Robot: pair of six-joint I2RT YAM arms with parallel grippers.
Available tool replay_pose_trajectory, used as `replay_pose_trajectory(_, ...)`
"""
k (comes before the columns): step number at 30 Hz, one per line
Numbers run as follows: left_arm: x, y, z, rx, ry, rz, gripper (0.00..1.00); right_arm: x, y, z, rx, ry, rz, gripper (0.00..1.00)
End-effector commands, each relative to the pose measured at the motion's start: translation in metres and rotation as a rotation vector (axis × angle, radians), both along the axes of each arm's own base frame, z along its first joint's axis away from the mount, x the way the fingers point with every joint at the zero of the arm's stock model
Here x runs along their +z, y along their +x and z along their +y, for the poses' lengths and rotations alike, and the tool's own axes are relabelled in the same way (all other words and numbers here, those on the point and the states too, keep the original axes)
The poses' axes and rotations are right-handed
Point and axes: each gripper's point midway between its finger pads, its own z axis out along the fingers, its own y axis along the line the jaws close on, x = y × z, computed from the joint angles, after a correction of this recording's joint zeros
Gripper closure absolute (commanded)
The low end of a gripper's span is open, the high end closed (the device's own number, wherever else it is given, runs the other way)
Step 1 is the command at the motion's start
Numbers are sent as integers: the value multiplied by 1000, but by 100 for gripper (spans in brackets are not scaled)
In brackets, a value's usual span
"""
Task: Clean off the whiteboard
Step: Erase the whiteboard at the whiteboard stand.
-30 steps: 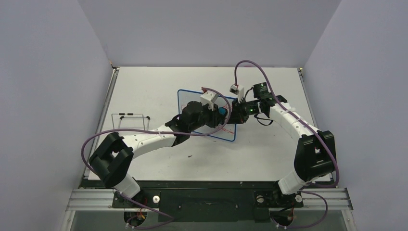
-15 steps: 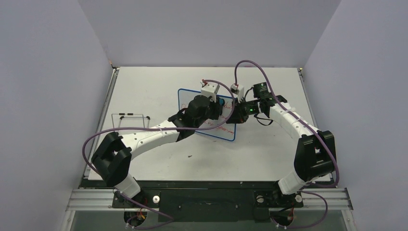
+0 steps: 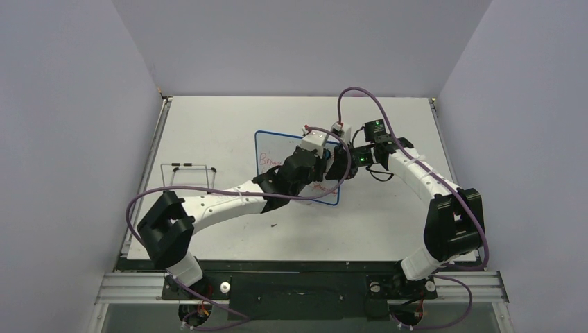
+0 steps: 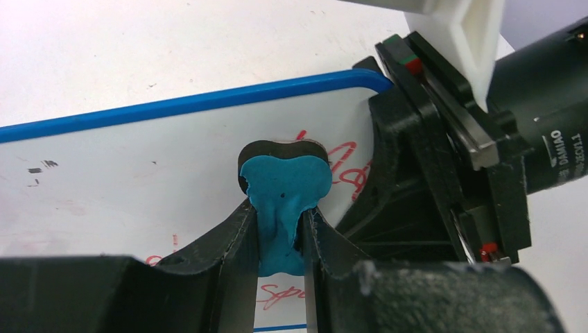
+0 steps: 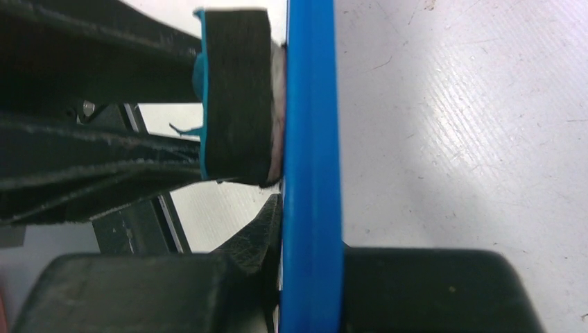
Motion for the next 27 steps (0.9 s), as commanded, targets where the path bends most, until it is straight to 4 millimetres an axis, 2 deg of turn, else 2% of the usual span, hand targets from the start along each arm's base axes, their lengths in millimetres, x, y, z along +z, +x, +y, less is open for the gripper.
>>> replay_pose_trajectory(1, -11, -7, -4, 19, 40, 7, 100, 20, -19, 15, 101, 72, -45, 100)
replay_pose_trajectory(5, -7, -3, 1, 45, 57, -6, 100, 21, -19, 15, 100, 73, -47, 100)
replay_pose_trajectory(10, 22, 12, 10, 73, 60, -58, 100, 22, -19, 15, 101, 75, -50, 100)
replay_pose_trajectory(14, 35, 26, 22, 99, 63, -69, 100, 23, -19, 15, 100, 76, -53, 100)
replay_pose_trajectory(16, 37, 27, 24, 95, 66, -72, 100, 24, -19, 15, 101, 76, -54, 100)
replay_pose_trajectory(19, 32, 25, 25, 80, 82, -69, 100, 24, -19, 15, 99, 76, -56, 100)
replay_pose_trajectory(20, 23, 22, 26, 72, 92, -61, 100, 24, -19, 14, 99, 76, -54, 100)
replay_pose_trajectory(27, -6, -10, 13, -74, 102, -36, 100, 23, -19, 14, 98, 76, -52, 100)
